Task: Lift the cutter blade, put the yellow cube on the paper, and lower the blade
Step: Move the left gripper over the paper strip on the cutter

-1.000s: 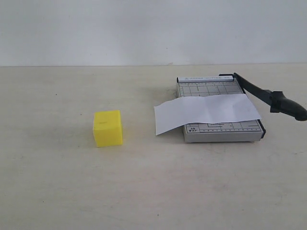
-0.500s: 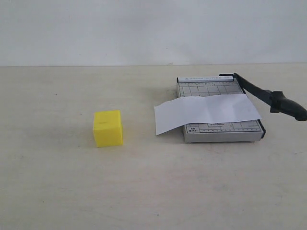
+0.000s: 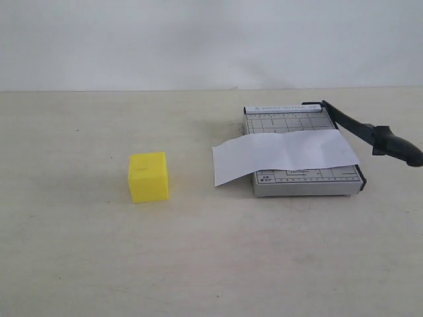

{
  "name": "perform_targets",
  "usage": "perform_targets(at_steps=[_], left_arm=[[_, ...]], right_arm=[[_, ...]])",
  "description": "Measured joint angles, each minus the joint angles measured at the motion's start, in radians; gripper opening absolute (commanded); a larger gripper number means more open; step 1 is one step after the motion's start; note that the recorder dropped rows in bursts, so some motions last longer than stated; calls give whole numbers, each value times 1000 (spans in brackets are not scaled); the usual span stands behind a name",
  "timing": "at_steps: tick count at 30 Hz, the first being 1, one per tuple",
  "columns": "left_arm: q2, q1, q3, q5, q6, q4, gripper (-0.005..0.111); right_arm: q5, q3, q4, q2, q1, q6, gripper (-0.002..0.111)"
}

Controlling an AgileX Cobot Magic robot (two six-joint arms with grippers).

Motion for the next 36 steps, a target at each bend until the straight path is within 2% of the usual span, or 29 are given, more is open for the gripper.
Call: perform_targets(at_steps=[4,10,13,17,21,25,27,32,36], left_arm=[[0,0,35,-33,20,-69,60],[70,0,81,-170,134,-258,57],[153,0,85,-237,239,-389,39],[284,0,86,-296,500,-691,4],[405,0,75,-289,899,-1109,4],[526,0,36,-221,1328,-1544,4],[602,0,9,-182,1499,-1701,4],[797,-30,-67,-186,1689,-1805,4],[942,-129,-139,-315,1793,-1810,4]], right_arm=[[110,20,2,-120,0,3,0],[204,20,2,-177,0,3,0],[209,20,2,-178,0,3,0],[211,20,2,-178,0,3,0],[213,20,2,-178,0,3,0],[213,20,2,-178,0,3,0],[213,20,2,-178,0,3,0],[213,20,2,-178,0,3,0],[213,20,2,-178,0,3,0]])
